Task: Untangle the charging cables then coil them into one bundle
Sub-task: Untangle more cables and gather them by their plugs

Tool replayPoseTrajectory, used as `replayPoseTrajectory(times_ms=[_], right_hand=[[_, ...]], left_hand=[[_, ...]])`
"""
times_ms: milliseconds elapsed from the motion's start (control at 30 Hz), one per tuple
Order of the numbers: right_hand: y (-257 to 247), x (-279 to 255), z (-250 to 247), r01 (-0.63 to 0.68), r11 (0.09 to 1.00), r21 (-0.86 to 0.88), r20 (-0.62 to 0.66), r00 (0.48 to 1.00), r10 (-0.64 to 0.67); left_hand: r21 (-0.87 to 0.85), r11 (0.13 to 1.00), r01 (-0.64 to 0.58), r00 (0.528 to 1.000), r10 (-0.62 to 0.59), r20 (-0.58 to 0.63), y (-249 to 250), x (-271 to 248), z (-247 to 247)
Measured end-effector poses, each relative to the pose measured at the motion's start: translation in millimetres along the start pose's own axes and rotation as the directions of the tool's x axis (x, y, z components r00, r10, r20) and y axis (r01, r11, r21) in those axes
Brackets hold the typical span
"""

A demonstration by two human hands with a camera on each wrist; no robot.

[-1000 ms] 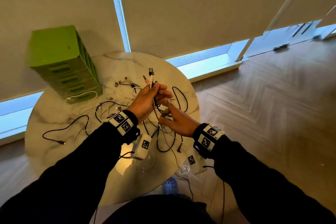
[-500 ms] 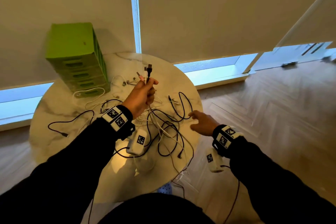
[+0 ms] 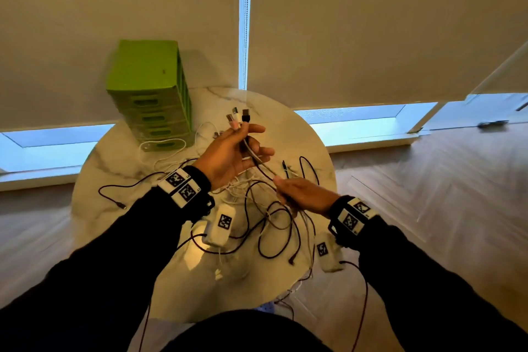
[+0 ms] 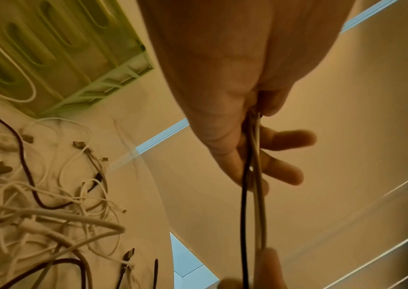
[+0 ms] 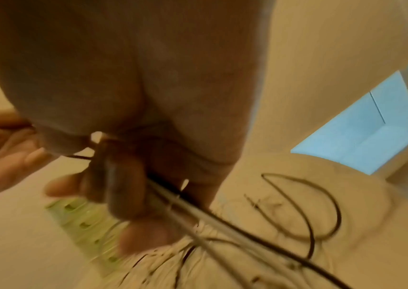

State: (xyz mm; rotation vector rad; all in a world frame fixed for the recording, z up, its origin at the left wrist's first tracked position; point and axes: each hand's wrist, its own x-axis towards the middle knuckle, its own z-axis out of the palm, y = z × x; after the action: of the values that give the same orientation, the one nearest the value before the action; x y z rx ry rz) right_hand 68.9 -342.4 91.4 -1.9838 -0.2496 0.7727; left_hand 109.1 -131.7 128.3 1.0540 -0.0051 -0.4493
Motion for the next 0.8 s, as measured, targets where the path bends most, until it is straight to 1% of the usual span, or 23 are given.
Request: replayPoseTrajectory(times_ms=[33, 67, 100, 167, 200, 233, 267, 300, 333, 367, 400, 433, 500, 533, 567, 600, 633, 667, 700, 733, 767, 800], right_hand=[[0, 2, -9, 0.044, 0.993, -0.108, -0.091, 0.994, -0.054], [1, 5, -18, 0.083, 0.980, -0.180, -0.174, 0.978, -0.115], [1, 9, -23, 0.107, 0.973, -0.207, -0.238, 0.959, -0.156], [2, 17, -27, 0.137, 0.963, -0.231, -0.323, 0.923, -0.208], [6, 22, -25, 0.152, 0.959, -0.240, -0.335, 0.914, -0.229], [9, 28, -18, 0.181, 0.952, -0.246, -0.311, 0.916, -0.254], [13, 33, -7, 0.203, 0.954, -0.221, -0.257, 0.931, -0.258], [16, 38, 8, 0.187, 0.971, -0.151, -0.201, 0.956, -0.215], [16, 42, 23, 0.130, 0.991, -0.041, -0.159, 0.978, -0.135], [14, 44, 36, 0.060, 0.996, 0.064, -0.116, 0.992, -0.052], [15, 46, 45, 0.013, 0.992, 0.122, -0.086, 0.996, -0.002], [19, 49, 47, -0.008, 0.994, 0.111, -0.064, 0.998, 0.015], [27, 52, 38, -0.007, 0.998, 0.062, -0.023, 1.000, 0.008], [32, 55, 30, -0.011, 0.997, 0.082, -0.009, 1.000, 0.012], [39, 61, 18, -0.040, 0.987, 0.153, -0.021, 0.999, 0.044], [46, 65, 7, -0.081, 0.957, 0.277, -0.069, 0.992, 0.104], [54, 69, -5, -0.107, 0.907, 0.407, -0.133, 0.976, 0.174], [64, 74, -16, -0.099, 0.864, 0.493, -0.208, 0.951, 0.228], [74, 79, -29, -0.102, 0.852, 0.514, -0.280, 0.919, 0.278], [86, 83, -39, -0.128, 0.887, 0.443, -0.358, 0.882, 0.306], [98, 87, -48, -0.187, 0.927, 0.325, -0.414, 0.853, 0.317], [111, 90, -55, -0.252, 0.947, 0.200, -0.455, 0.832, 0.317]], left_hand=[[-0.014, 1.000, -0.015, 1.000, 0.015, -0.017, -2, 1, -1], [-0.039, 0.998, -0.040, 0.999, 0.039, -0.036, -5, 2, 0], [-0.075, 0.994, -0.074, 0.996, 0.069, -0.061, -6, 5, 1], [-0.143, 0.978, -0.149, 0.984, 0.133, -0.117, -6, 12, 8], [-0.161, 0.970, -0.180, 0.976, 0.156, -0.152, -4, 18, 12], [-0.166, 0.966, -0.199, 0.968, 0.167, -0.184, -3, 23, 16], [-0.158, 0.967, -0.198, 0.963, 0.162, -0.216, -3, 29, 19], [-0.139, 0.973, -0.182, 0.959, 0.145, -0.243, -5, 33, 21], [-0.107, 0.982, -0.157, 0.957, 0.125, -0.264, -9, 37, 23], [-0.066, 0.989, -0.130, 0.954, 0.107, -0.278, -15, 41, 23], [-0.020, 0.994, -0.104, 0.953, 0.094, -0.286, -21, 43, 22], [0.014, 0.997, -0.080, 0.953, 0.080, -0.292, -27, 46, 20], [0.042, 0.998, -0.041, 0.953, 0.052, -0.300, -35, 47, 13], [0.037, 0.999, -0.036, 0.949, 0.046, -0.312, -36, 48, 10], [0.018, 0.999, -0.038, 0.942, 0.042, -0.332, -38, 51, 6], [-0.001, 0.999, -0.040, 0.937, 0.038, -0.346, -39, 52, 4], [-0.012, 0.999, -0.037, 0.934, 0.031, -0.357, -40, 52, 2], [-0.011, 0.999, -0.031, 0.930, 0.024, -0.367, -41, 54, 1], [-0.008, 1.000, -0.025, 0.928, 0.020, -0.373, -43, 56, 1], [-0.002, 1.000, -0.020, 0.928, 0.018, -0.373, -45, 56, 1], [0.002, 1.000, -0.018, 0.927, 0.017, -0.374, -48, 57, 2], [0.006, 1.000, -0.016, 0.929, 0.017, -0.370, -50, 57, 2]])
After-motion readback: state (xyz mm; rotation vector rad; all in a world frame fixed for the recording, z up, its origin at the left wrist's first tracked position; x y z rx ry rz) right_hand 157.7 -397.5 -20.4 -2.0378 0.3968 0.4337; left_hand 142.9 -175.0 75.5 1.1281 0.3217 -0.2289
